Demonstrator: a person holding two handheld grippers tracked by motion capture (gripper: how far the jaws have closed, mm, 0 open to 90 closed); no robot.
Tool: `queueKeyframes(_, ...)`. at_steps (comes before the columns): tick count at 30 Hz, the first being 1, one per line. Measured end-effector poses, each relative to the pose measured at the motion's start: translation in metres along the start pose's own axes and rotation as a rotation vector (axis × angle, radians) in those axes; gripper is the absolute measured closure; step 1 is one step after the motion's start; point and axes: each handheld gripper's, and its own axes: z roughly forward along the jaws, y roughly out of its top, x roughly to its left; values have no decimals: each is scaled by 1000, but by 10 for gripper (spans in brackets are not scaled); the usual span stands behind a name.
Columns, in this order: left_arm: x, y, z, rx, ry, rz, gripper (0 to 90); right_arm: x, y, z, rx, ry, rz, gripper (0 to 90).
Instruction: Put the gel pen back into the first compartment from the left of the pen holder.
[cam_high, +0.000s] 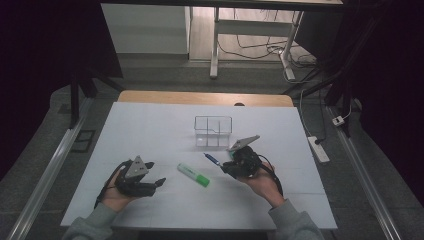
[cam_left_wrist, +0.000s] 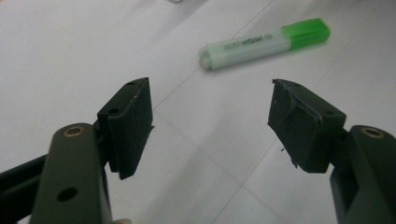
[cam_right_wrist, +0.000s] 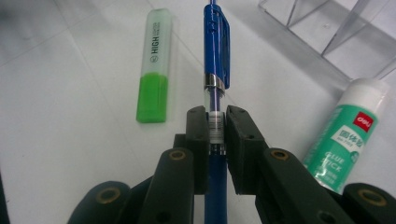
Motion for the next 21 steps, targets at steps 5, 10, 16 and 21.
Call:
queueKeyframes(5, -10, 17, 4, -4, -41, 57, 302, 3, 1, 1, 6, 22, -11, 792)
queueKeyframes(10, -18, 33, 11, -11, -48, 111, 302, 7, 3, 3, 14, 35, -22, 792)
queueKeyframes(16, -29, 47, 22, 23, -71, 202, 324, 9, 4, 3, 13, 54, -28, 792)
queueKeyframes(21, -34, 57, 31, 36, -72, 249, 323, 10, 4, 5, 28, 73, -34, 793)
